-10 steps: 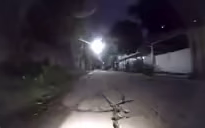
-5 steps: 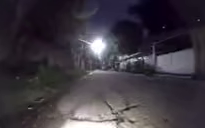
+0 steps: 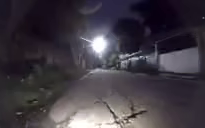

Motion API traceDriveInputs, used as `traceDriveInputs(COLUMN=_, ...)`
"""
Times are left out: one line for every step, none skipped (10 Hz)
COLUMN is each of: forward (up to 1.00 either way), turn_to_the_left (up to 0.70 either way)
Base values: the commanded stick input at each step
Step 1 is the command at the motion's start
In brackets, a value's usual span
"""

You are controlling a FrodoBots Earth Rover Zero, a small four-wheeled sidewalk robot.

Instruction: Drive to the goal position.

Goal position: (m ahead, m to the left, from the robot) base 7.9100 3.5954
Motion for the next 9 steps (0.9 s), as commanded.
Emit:
traceDriveInputs(forward=0.5, turn_to_the_left=0.0)
traceDriveInputs(forward=0.5, turn_to_the_left=0.0)
traceDriveInputs(forward=0.5, turn_to_the_left=0.0)
traceDriveInputs(forward=0.5, turn_to_the_left=0.0)
traceDriveInputs(forward=0.5, turn_to_the_left=0.0)
traceDriveInputs(forward=0.5, turn_to_the_left=0.0)
traceDriveInputs(forward=0.5, turn_to_the_left=0.0)
traceDriveInputs(forward=0.5, turn_to_the_left=0.0)
traceDriveInputs(forward=0.5, turn_to_the_left=0.0)
